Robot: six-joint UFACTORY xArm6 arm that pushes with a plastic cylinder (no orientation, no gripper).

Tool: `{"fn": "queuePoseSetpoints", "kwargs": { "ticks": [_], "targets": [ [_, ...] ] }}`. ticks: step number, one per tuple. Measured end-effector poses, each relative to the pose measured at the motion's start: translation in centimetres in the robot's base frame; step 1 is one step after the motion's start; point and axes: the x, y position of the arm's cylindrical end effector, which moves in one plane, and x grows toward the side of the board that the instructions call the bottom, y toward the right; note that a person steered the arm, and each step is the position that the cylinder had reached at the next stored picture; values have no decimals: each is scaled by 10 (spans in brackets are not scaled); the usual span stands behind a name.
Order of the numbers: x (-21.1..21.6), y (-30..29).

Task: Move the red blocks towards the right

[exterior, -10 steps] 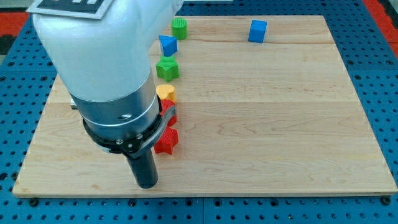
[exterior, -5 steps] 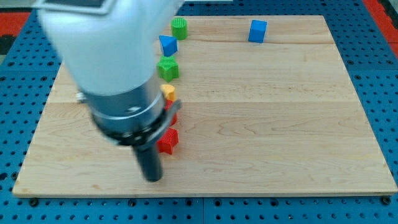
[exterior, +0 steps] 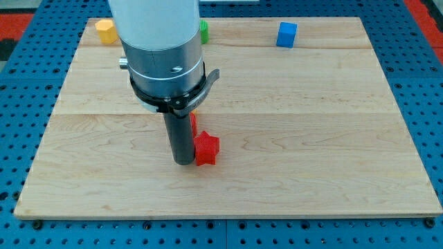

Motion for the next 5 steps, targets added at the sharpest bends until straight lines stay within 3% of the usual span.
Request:
{"fn": "queuePoseSetpoints", "kwargs": {
  "ticks": [3, 4, 5],
  "targets": [
    [0, -2],
    [-14, -51],
    [-61, -66]
  ]
}}
